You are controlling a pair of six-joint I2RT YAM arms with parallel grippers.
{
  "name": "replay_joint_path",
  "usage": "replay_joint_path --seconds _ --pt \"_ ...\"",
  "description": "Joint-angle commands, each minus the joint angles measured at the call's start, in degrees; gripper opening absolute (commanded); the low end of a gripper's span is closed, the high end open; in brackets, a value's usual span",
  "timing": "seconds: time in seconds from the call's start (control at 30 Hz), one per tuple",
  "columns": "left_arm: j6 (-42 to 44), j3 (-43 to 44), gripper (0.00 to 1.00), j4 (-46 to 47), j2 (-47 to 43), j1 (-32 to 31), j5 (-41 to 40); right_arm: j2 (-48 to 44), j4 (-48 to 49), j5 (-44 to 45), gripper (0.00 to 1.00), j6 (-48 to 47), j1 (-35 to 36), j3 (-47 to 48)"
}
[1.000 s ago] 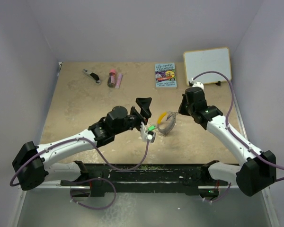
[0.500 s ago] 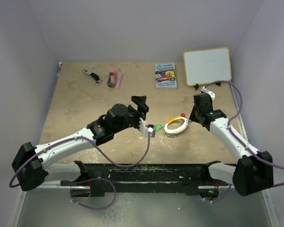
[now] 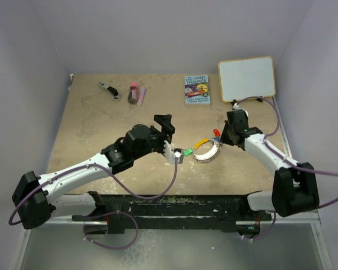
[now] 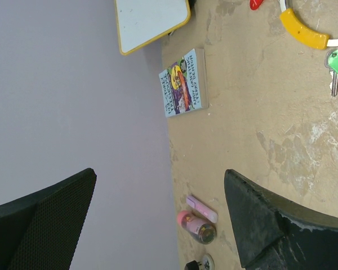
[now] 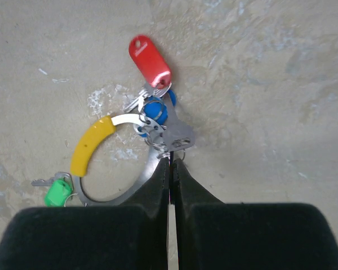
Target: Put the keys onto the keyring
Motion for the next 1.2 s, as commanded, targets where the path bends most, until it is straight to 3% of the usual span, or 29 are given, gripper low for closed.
replay_joint_path --seconds 0.0,0.07,0.17,0.37,0.47,0.5,0.53,0.57,0.7,0.83,0.97,1.17 --pt "-1.58 -0.33 0.98 0.32 -2.28 0.23 -1.44 3.05 3.98 -3.76 0.05 0.25 -0.18 -0.99" --pt "-1.63 -0.20 0.98 -0.23 -2.71 0.20 -1.96 2.34 2.16 -3.50 0.28 0.86 -0.18 -1.48" --pt "-1.18 -0.27 0.98 -0.43 -3.08 0.44 -2.73 -0.85 -1.09 -1.57 0.49 1.89 -0.18 -1.26" --pt "-1.37 -0.42 0.98 -0.08 -3.17 1.30 -2.70 -5.28 -5.13 3.57 0.59 0.86 -0.18 1.97" --pt "-5.05 1.12 0.98 -0.03 -2.58 4.02 -3.44 -6.05 -1.90 -0.93 0.59 -1.03 -0.18 1.44" --pt "-7.91 2.76 0.98 -0.75 -2.09 5.83 -3.59 -6.79 0.39 -4.17 0.63 -1.33 -0.14 0.63" --pt "-11.01 4.70 0.98 -2.30 -1.34 8.18 -3.68 -7.63 2.60 -5.65 0.78 -1.75 -0.17 -0.06" --pt "-14.89 7.12 0.98 -3.79 -0.58 10.27 -4.08 -8.32 3.95 -5.01 0.83 -2.07 -0.18 -0.21" --pt "-29.49 14.68 0.98 -11.19 1.06 16.48 -6.32 -10.77 7.73 -4.07 0.88 -5.35 -0.17 1.37" --pt "-44.64 17.77 0.98 -15.21 -2.02 17.54 -6.22 -13.91 9.37 0.04 1.00 -2.64 -0.18 2.92" --pt "-59.23 18.66 0.98 -17.50 -4.01 21.43 -8.05 -14.79 7.03 4.00 0.99 -6.91 -0.18 6.63" --pt "-65.33 16.37 0.98 -16.48 -7.79 25.60 -8.74 -16.71 7.01 3.09 1.00 -9.31 -0.18 5.92"
